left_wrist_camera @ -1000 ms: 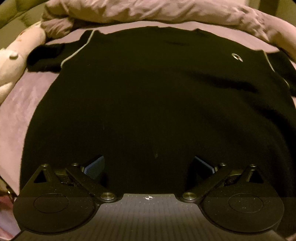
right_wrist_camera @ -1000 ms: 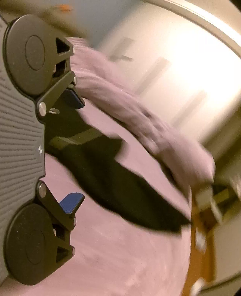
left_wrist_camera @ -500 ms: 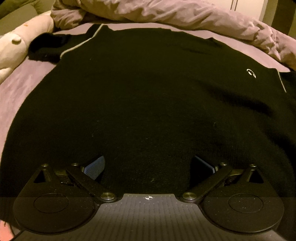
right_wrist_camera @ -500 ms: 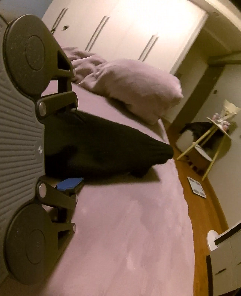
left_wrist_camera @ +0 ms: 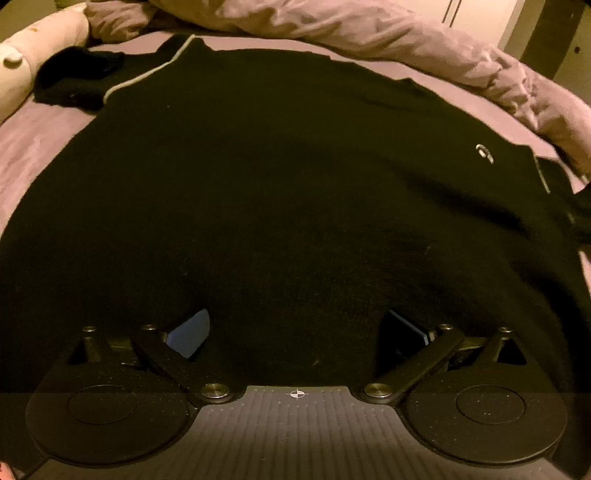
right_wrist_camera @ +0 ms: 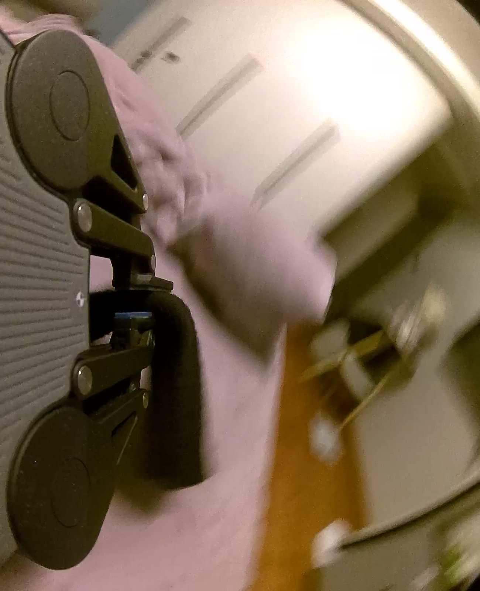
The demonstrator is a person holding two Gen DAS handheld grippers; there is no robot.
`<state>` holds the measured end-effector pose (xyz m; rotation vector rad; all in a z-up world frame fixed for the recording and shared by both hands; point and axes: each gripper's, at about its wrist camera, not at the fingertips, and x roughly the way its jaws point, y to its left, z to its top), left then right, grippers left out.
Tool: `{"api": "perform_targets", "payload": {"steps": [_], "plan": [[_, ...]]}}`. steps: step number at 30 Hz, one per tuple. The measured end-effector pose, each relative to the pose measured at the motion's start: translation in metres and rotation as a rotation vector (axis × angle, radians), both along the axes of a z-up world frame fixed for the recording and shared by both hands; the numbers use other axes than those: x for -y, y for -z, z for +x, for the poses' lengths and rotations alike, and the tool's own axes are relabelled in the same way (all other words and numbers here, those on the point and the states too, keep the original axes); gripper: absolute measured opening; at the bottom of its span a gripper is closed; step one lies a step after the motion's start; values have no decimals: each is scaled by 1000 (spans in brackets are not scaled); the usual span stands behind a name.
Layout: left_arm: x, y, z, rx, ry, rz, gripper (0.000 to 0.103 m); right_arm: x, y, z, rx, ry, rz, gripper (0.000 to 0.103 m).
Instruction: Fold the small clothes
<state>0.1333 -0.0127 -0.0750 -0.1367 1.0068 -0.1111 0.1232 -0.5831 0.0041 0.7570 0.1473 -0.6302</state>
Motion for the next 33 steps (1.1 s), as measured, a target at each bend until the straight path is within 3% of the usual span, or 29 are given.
{"api": "perform_targets", "payload": {"steps": [4, 7, 9, 12, 14, 16, 17, 19, 21, 25, 27, 30, 33], "plan": [[-28, -10, -11, 30, -44, -37, 103, -105, -70, 46, 35, -249, -232, 9], [-58, -21, -18, 60, -89, -68, 103, -208, -83, 80, 42, -476, -342, 9], [-78, -28, -23, 84, -117, -72, 103, -274, -67, 101, 15, -613, -374, 10], [-105, -36, -25, 111, -157, -64, 103, -364, -17, 125, -92, -748, -411, 14], [-121, -38, -24, 120, -181, -53, 103, -412, 26, 143, -208, -828, -405, 22], [-133, -40, -20, 128, -188, -45, 103, -443, 60, 150, -345, -890, -340, 22], [-137, -41, -18, 132, -185, -41, 103, -449, 71, 147, -364, -917, -291, 22], [-140, -43, -8, 154, -172, -38, 103, -450, 75, 124, -319, -917, -217, 33], [-135, -45, 8, 166, -150, -57, 103, -429, 70, 101, -259, -881, -160, 55], [-111, -43, 55, 167, -90, -191, 103, -352, 70, 51, -161, -693, 2, 61], [-95, -37, 82, 143, -49, -246, 103, -317, 78, 28, -161, -584, 74, 61], [-75, -25, 117, 108, -57, -283, 103, -267, 90, 3, -161, -428, 163, 61], [-65, -14, 143, 88, -83, -346, 103, -230, 107, -17, -111, -349, 283, 61]]}}
